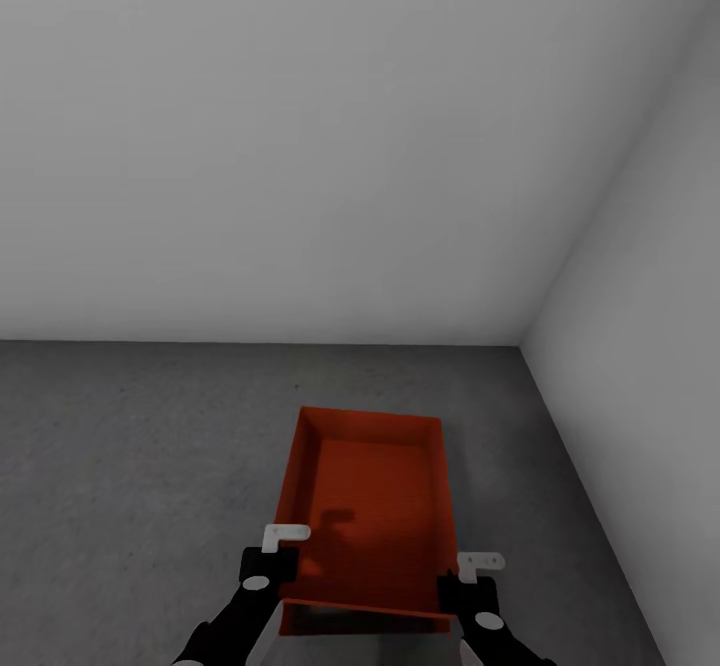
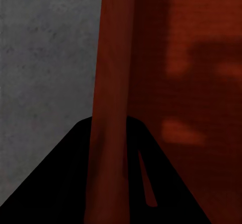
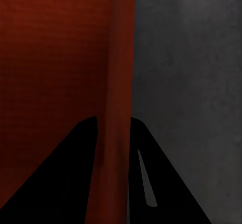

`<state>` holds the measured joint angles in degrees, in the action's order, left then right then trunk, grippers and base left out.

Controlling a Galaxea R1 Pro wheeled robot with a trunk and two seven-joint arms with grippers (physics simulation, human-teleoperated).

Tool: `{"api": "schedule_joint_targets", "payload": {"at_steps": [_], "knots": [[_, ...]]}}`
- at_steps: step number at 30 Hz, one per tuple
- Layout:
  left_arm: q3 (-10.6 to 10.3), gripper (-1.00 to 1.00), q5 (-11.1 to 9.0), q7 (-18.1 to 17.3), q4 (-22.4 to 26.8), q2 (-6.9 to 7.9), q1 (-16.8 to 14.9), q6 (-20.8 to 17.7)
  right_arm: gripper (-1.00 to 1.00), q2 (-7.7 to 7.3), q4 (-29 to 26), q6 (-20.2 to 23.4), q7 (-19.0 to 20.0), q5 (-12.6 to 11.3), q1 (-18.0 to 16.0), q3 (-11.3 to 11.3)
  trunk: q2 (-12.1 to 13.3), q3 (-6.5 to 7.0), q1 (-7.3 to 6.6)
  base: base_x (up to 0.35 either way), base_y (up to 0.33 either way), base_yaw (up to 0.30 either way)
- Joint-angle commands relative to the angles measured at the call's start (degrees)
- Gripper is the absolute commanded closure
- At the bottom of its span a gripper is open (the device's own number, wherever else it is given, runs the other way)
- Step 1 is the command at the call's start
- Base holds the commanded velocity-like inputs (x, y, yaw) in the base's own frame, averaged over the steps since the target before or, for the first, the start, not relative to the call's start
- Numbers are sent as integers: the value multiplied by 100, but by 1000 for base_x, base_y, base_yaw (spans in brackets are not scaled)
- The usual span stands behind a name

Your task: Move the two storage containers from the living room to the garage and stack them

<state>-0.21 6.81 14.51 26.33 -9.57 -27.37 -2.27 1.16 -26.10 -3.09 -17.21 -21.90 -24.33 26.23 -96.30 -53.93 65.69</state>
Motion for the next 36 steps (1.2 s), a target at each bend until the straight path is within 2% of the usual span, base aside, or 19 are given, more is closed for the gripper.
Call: {"api": "schedule_joint_targets", "payload": {"at_steps": [1,19,20,26,36], "knots": [[82,100,-514,43,-6,4,-5,-28,100,-197,28,-27,-28,-16,-2,12,-1,-4,28,0,0,0],[82,100,-514,43,-14,4,-5,-20,100,-195,21,-27,-28,-16,-2,13,-1,-4,28,0,0,0],[34,100,77,36,-36,25,4,-7,100,-3,37,-28,-55,-50,-2,10,51,-4,0,0,0,0],[46,100,78,33,-107,28,4,52,100,-31,32,-29,-63,4,-2,6,51,-4,0,0,0,0],[66,100,100,22,-110,29,4,60,100,-33,28,-34,-79,-36,-2,39,51,-4,0,0,0,0]]}}
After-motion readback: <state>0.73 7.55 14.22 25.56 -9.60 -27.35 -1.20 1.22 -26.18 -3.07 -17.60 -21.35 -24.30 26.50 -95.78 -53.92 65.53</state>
